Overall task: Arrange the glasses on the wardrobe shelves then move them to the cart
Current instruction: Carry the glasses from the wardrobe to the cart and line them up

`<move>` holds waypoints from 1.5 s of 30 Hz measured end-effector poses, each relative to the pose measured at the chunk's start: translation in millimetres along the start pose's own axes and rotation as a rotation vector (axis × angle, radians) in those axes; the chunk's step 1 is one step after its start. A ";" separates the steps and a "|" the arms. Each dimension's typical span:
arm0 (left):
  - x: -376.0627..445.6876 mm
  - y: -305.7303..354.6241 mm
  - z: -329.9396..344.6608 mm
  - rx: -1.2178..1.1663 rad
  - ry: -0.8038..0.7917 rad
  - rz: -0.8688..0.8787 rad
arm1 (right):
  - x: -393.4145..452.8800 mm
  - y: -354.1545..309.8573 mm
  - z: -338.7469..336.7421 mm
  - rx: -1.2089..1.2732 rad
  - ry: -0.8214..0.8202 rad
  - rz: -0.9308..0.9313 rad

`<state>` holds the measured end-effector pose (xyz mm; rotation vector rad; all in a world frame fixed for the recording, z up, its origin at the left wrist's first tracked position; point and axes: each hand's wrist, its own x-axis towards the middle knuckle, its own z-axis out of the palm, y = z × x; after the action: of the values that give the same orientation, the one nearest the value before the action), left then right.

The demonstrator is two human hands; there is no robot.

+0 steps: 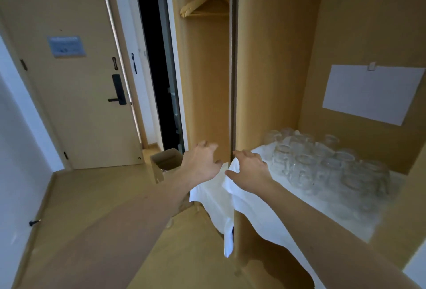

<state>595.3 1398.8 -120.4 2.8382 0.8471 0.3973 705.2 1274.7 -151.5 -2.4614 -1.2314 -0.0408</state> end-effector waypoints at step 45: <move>280.8 48.8 105.7 -0.338 -0.292 0.792 | 120.3 80.1 18.8 -0.187 0.154 0.831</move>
<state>877.6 1507.0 -152.0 2.6801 -0.3902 0.1697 838.6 1330.1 -171.6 -2.8681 -0.0853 -0.1178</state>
